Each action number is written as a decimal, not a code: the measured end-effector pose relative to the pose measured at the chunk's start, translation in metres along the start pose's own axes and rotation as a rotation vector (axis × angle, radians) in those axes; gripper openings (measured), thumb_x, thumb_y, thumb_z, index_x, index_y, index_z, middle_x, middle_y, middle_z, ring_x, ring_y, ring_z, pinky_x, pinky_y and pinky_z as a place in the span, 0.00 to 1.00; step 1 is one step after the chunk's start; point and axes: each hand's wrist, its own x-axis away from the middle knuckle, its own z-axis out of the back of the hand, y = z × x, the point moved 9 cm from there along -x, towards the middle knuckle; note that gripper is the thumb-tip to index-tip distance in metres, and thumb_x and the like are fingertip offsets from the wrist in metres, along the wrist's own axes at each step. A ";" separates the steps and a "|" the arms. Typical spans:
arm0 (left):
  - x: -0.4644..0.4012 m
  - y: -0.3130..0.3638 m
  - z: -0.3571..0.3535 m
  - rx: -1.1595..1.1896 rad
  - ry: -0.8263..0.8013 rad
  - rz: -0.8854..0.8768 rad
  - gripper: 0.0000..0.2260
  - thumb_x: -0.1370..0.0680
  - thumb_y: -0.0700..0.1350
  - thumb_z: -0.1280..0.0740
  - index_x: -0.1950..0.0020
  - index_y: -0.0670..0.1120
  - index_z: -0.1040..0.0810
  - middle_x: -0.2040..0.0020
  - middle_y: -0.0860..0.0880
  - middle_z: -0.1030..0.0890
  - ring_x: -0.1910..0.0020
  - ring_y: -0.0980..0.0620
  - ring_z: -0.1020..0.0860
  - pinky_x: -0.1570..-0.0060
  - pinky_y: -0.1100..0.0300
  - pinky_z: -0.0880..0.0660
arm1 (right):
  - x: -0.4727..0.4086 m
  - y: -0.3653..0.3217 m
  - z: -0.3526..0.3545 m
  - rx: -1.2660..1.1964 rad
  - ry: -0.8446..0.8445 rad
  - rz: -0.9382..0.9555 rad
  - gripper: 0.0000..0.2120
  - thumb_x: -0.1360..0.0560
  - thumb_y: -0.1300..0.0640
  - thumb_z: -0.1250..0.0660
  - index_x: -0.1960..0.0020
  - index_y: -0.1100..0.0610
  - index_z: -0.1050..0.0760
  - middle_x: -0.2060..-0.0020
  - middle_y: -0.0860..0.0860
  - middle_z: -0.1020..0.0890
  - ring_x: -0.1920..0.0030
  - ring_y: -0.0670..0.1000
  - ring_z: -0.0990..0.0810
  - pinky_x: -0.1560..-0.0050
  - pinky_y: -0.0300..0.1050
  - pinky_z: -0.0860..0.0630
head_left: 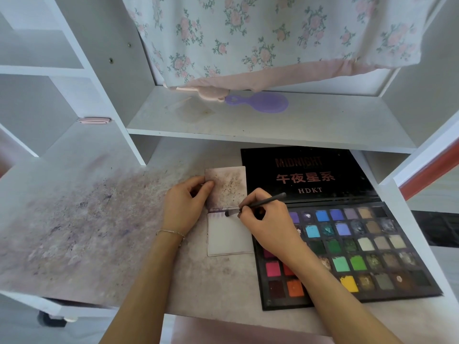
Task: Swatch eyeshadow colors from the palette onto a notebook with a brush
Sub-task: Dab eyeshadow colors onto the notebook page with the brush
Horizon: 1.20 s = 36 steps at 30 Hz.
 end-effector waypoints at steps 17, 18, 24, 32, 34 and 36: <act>-0.001 -0.002 0.000 -0.016 0.002 -0.012 0.05 0.25 0.46 0.34 0.54 0.47 0.18 0.61 0.49 0.18 0.60 0.49 0.20 0.56 0.53 0.23 | 0.001 -0.005 0.015 -0.190 0.097 0.000 0.13 0.25 0.64 0.39 0.60 0.46 0.26 0.63 0.48 0.19 0.58 0.54 0.19 0.57 0.46 0.22; -0.001 -0.002 0.000 -0.016 0.001 -0.012 0.05 0.25 0.46 0.34 0.55 0.48 0.18 0.61 0.49 0.18 0.60 0.49 0.20 0.57 0.54 0.23 | 0.001 -0.005 0.016 -0.209 0.102 -0.006 0.13 0.25 0.64 0.39 0.59 0.46 0.26 0.63 0.47 0.19 0.58 0.52 0.19 0.56 0.46 0.21; -0.002 -0.004 0.000 0.003 0.004 -0.009 0.04 0.25 0.46 0.33 0.57 0.50 0.19 0.61 0.48 0.17 0.60 0.48 0.20 0.57 0.55 0.25 | 0.006 -0.008 0.033 -0.234 0.167 0.014 0.14 0.26 0.65 0.39 0.59 0.46 0.24 0.63 0.48 0.18 0.58 0.59 0.20 0.55 0.56 0.23; -0.001 -0.002 0.001 0.026 0.002 -0.009 0.05 0.25 0.45 0.34 0.52 0.48 0.18 0.60 0.51 0.18 0.59 0.50 0.21 0.54 0.55 0.23 | 0.030 0.011 0.085 -0.131 0.349 0.003 0.13 0.25 0.64 0.40 0.60 0.46 0.26 0.69 0.55 0.23 0.68 0.59 0.27 0.69 0.43 0.29; -0.002 -0.002 0.002 0.024 0.008 -0.010 0.06 0.25 0.44 0.34 0.51 0.48 0.18 0.60 0.53 0.19 0.59 0.51 0.21 0.54 0.56 0.24 | 0.039 0.016 0.101 -0.070 0.399 -0.009 0.13 0.24 0.63 0.41 0.59 0.45 0.28 0.66 0.52 0.22 0.65 0.55 0.23 0.67 0.45 0.26; -0.002 -0.004 0.001 0.035 0.004 -0.006 0.06 0.25 0.44 0.34 0.50 0.47 0.18 0.59 0.54 0.19 0.58 0.52 0.21 0.53 0.57 0.24 | 0.048 0.021 0.116 0.001 0.435 -0.028 0.12 0.24 0.62 0.42 0.59 0.44 0.31 0.64 0.49 0.22 0.64 0.48 0.22 0.70 0.44 0.25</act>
